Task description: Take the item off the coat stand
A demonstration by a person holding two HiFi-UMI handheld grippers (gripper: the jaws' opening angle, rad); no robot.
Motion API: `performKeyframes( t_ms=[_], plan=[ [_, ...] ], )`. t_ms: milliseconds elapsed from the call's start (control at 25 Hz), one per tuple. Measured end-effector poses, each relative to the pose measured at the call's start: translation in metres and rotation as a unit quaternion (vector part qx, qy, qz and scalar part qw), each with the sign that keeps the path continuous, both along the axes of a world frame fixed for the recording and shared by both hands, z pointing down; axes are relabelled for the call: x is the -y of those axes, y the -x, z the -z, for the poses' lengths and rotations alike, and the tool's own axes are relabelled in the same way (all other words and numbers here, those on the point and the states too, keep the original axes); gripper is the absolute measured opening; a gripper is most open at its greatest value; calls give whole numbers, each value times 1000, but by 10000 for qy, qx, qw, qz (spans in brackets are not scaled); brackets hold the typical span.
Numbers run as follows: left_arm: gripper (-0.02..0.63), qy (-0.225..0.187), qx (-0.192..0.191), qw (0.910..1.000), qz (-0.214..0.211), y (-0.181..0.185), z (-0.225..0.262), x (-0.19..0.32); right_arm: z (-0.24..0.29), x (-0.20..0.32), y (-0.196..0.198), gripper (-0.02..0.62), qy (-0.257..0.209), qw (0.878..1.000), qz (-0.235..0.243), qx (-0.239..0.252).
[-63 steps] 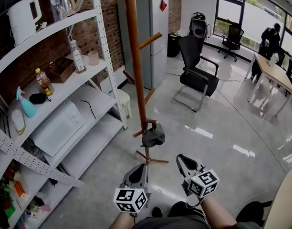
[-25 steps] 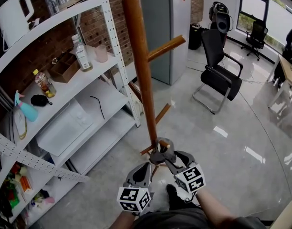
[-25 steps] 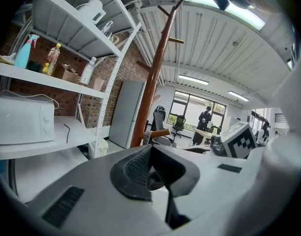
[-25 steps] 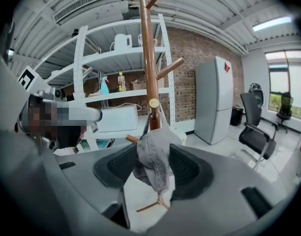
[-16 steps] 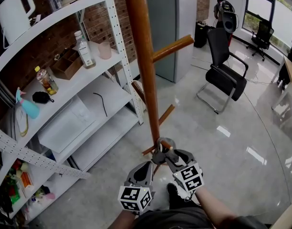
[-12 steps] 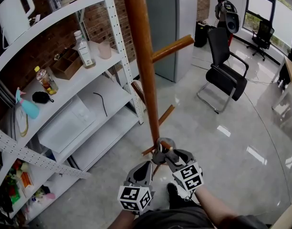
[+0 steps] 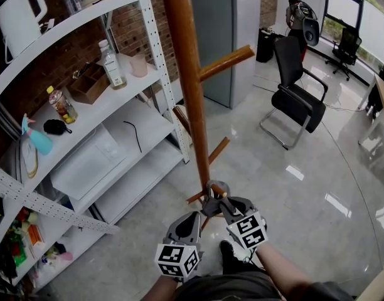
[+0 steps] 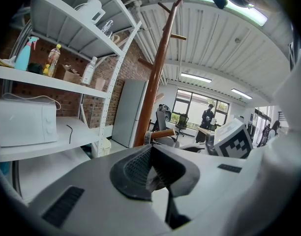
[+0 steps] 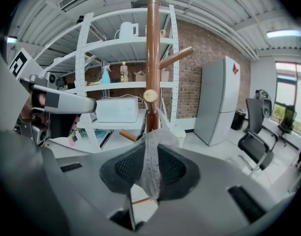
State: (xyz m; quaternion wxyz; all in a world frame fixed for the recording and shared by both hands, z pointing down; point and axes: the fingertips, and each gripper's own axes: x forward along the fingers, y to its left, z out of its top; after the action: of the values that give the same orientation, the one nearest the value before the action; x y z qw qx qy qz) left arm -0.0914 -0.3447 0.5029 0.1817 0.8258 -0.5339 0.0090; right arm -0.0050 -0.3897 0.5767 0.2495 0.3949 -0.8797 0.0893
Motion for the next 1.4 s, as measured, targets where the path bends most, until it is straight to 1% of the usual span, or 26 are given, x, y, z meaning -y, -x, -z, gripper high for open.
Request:
performKeyframes(
  t_ms=[280, 480, 680, 1040, 1400],
  plan=[
    [6, -71, -14, 10000, 28, 0, 4, -5, 17, -3, 2, 69, -161, 9998, 128, 39],
    [6, -126, -26, 9999, 13, 0, 6, -12, 27, -9, 1, 63, -260, 9996, 91, 111],
    [6, -200, -78, 9998, -1, 1, 10, -21, 49, -14, -3, 61, -474, 9987, 21, 202],
    [6, -270, -104, 9995, -104, 4, 13, -49, 78, -36, -5, 61, -790, 9965, -153, 235],
    [8, -433, -126, 9988, -202, 14, 23, -85, 96, -66, -14, 61, -1061, 9928, -501, 253]
  ],
)
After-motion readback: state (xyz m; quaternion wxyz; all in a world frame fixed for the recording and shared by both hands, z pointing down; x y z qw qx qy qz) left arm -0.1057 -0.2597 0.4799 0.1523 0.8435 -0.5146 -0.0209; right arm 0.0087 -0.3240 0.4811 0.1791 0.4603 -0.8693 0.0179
